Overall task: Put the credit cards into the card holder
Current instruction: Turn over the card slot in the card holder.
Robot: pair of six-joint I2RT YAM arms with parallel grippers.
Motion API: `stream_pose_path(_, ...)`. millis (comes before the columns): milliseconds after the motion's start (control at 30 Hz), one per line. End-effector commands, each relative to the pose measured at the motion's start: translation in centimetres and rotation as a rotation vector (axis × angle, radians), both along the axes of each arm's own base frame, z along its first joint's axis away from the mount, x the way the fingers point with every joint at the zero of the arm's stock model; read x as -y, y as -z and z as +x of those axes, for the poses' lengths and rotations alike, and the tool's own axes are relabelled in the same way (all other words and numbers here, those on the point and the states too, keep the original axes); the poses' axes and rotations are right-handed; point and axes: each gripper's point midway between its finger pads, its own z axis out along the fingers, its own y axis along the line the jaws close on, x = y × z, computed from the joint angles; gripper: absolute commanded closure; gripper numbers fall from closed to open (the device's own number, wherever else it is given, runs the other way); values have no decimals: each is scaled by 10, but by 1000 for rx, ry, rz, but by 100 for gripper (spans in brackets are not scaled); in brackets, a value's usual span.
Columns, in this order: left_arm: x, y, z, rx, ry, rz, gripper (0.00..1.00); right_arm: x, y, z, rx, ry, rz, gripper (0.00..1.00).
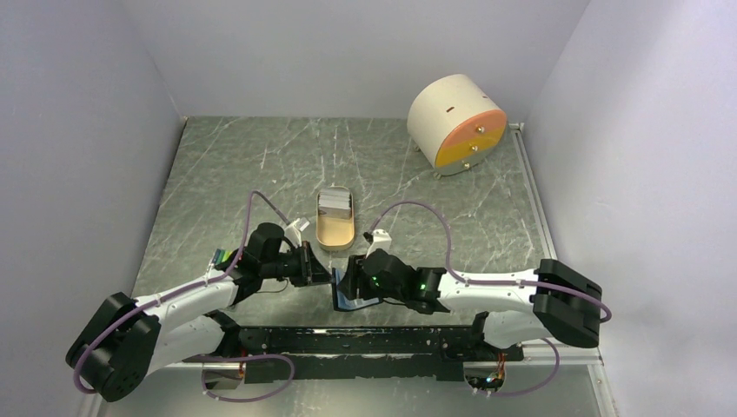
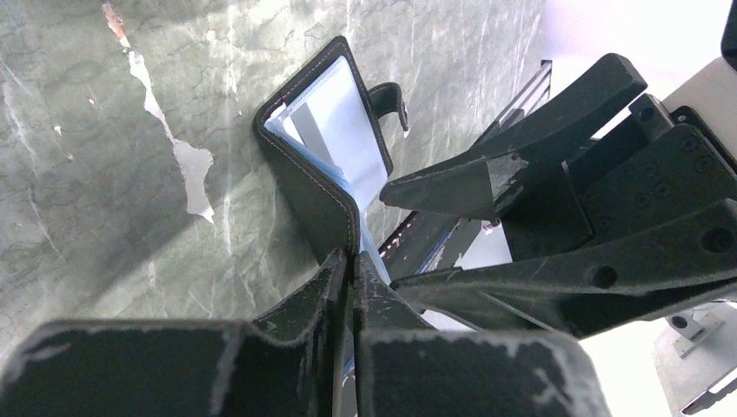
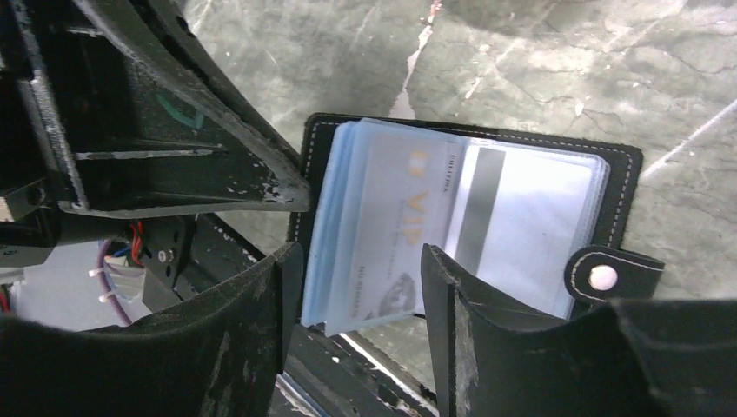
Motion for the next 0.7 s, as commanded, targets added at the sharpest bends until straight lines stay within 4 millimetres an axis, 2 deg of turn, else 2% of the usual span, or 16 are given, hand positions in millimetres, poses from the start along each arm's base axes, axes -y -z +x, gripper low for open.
stream_pose_path(0, 2, -6, -2, 13, 16, -32, 91, -4, -4, 3, 23, 4, -12, 43)
stream_pose_path(333, 2, -7, -3, 12, 15, -37, 91, -1, 9, 3, 16, 10, -65, 46)
stream_pose_path(667, 0, 1, -4, -8, 16, -16, 91, 26, 13, 11, 49, 79, -156, 46)
